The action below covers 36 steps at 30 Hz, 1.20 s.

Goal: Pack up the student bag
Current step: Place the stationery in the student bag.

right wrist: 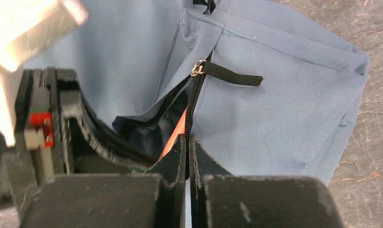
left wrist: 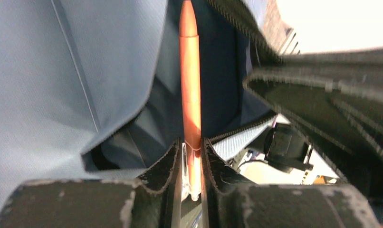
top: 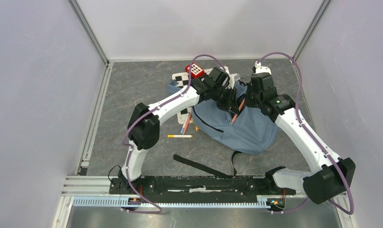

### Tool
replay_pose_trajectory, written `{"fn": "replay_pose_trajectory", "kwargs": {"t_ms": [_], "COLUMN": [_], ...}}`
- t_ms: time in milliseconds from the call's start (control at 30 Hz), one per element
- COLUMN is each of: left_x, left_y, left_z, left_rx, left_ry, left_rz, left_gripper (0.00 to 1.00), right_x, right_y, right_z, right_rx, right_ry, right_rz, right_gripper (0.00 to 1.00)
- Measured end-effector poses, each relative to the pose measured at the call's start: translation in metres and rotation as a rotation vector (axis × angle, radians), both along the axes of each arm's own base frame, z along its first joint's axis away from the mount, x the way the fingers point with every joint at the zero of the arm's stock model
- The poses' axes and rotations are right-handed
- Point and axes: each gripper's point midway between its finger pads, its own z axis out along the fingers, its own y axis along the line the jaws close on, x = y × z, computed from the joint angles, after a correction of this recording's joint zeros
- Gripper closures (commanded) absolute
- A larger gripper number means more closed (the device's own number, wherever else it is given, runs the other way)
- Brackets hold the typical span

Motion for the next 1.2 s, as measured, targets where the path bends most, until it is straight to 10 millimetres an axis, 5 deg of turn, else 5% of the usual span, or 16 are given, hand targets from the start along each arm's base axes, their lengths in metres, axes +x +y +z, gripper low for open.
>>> {"fn": "replay_pose_trajectory", "kwargs": {"t_ms": [367,433,633,733,1000,1200], "left_x": [0.042,0.043,0.044,0.044,0.052,0.048], "left_y": [-0.032,-0.035,-0.039,-0.040,-0.020,0.016], "left_z": [-0.003,-0.003,-0.006,-0.008,-0.006,0.032], "left_rx": [-0.110,-0.119,-0.137,-0.143,-0.111,-0.118], "left_ry": [-0.065,-0.064,-0.069,-0.079,-0.198,-0.379], "left_rz": [0.068,0.069,0.070,0.072,0.130,0.178], "left_gripper": [0.91,0.84,0.39,0.32,0.15,0.09], "right_x": [-0.002,-0.003,-0.002,-0.002,-0.005,-0.004], "right_y": [0.000,-0.001,0.000,0.001,0.004,0.002], "right_z": [0.004,0.002,0.004,0.004,0.003,0.003], "right_rx": [0.013,0.013,0.018,0.021,0.031,0.027], "right_ry": [-0.022,-0.022,-0.028,-0.028,-0.019,-0.023], "right_rz": [0.003,0.002,0.004,0.006,0.022,0.013], "right_gripper": [1.00,1.00,1.00,1.00,1.00,1.00]}}
